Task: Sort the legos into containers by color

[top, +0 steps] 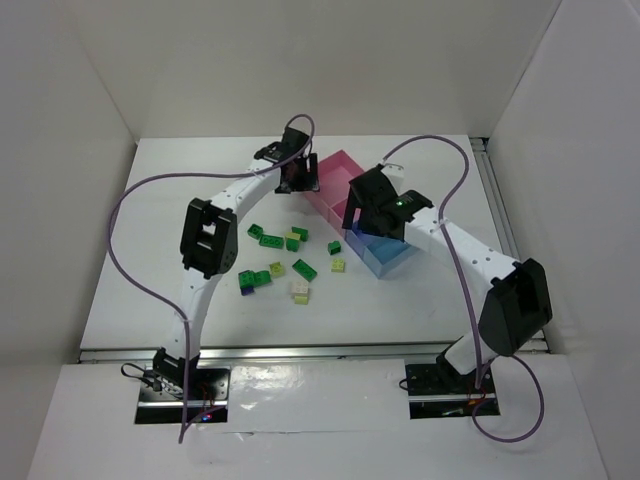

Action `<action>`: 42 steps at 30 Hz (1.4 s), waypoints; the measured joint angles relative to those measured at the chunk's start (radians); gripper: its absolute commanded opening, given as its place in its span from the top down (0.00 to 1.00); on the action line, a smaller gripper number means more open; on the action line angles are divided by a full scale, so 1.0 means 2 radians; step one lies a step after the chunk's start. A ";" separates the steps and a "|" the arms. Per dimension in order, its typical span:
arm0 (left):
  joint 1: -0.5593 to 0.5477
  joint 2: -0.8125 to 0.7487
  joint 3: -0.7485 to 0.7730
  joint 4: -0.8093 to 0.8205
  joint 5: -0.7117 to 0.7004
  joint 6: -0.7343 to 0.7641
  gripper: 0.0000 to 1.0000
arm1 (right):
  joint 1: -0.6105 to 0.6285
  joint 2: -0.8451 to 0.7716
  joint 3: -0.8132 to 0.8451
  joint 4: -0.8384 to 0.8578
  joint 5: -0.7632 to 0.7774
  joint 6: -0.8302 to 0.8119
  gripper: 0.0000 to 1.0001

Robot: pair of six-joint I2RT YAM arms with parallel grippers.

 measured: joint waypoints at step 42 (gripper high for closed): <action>0.083 -0.505 -0.521 -0.061 -0.027 -0.037 0.07 | 0.202 0.094 -0.070 0.143 -0.157 -0.178 0.12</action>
